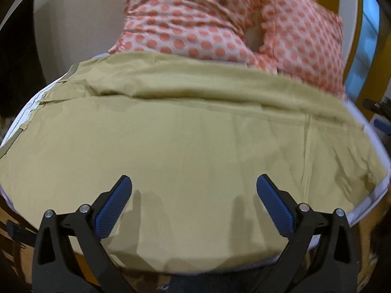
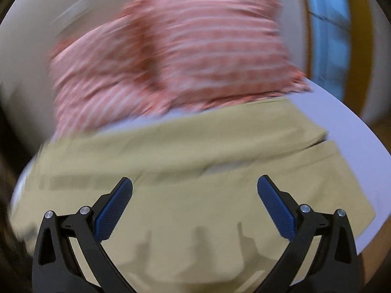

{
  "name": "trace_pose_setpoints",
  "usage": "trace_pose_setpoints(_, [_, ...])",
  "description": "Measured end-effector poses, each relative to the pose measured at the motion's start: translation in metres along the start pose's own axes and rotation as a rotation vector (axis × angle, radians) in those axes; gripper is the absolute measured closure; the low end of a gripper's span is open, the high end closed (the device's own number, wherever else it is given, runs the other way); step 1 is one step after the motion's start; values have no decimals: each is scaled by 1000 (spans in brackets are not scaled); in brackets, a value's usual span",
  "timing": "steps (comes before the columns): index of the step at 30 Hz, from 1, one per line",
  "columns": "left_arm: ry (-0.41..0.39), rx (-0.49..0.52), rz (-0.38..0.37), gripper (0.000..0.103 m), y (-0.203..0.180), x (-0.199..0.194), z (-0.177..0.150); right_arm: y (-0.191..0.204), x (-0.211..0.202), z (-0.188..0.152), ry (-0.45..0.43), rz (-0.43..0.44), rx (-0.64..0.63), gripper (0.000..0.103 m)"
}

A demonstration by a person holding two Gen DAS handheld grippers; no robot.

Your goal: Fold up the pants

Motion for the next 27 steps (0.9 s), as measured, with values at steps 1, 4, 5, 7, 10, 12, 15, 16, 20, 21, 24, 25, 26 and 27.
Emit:
trace_pose_setpoints(1, [-21,-23,-10,2,4,-2,8,-17,11,17,9,-27,61,2])
trace_pose_setpoints(4, [-58,-40,-22,2,8,-3,24,-68,60,60,59,-135,246,29])
trace_pose_setpoints(5, [-62,-35,-21,2,8,-2,29,-82,81,72,83,-173,287,34])
trace_pose_setpoints(7, [-68,-19,-13,2,9,0,35,-99,112,86,116,-228,332,36])
trace_pose_setpoints(10, [-83,6,12,2,11,4,40,-125,151,104,130,-333,394,41])
trace_pose_setpoints(12, [-91,15,19,2,13,7,44,-138,171,109,139,-390,416,41])
trace_pose_setpoints(15, [-99,22,21,2,17,12,46,-154,188,109,139,-474,413,42])
trace_pose_setpoints(16, [-99,20,19,2,18,14,47,-157,190,109,146,-521,374,45])
trace_pose_setpoints(20, [-76,-9,-21,2,19,24,49,-160,190,108,69,-503,266,77])
trace_pose_setpoints(21, [-67,-25,-40,2,20,26,50,-163,188,107,55,-488,256,82])
trace_pose_setpoints(24, [-54,-64,-82,2,21,29,50,-167,182,104,27,-435,278,95])
trace_pose_setpoints(25, [-51,-78,-90,2,22,29,50,-173,179,105,6,-385,315,96])
trace_pose_setpoints(26, [-48,-89,-94,2,24,28,50,-178,174,104,-9,-345,345,98])
trace_pose_setpoints(27, [-49,-97,-95,2,25,27,50,-181,169,101,-36,-277,390,99])
Point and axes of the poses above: each gripper's, at about its wrist camera, not at the fingertips, and x roughly the way its jaws point, y to its left, z to its top, the point moved 9 cm from there along x, roughly the way its jaws point, and after that the axes turned 10 degrees about z, right-handed, at the moved point
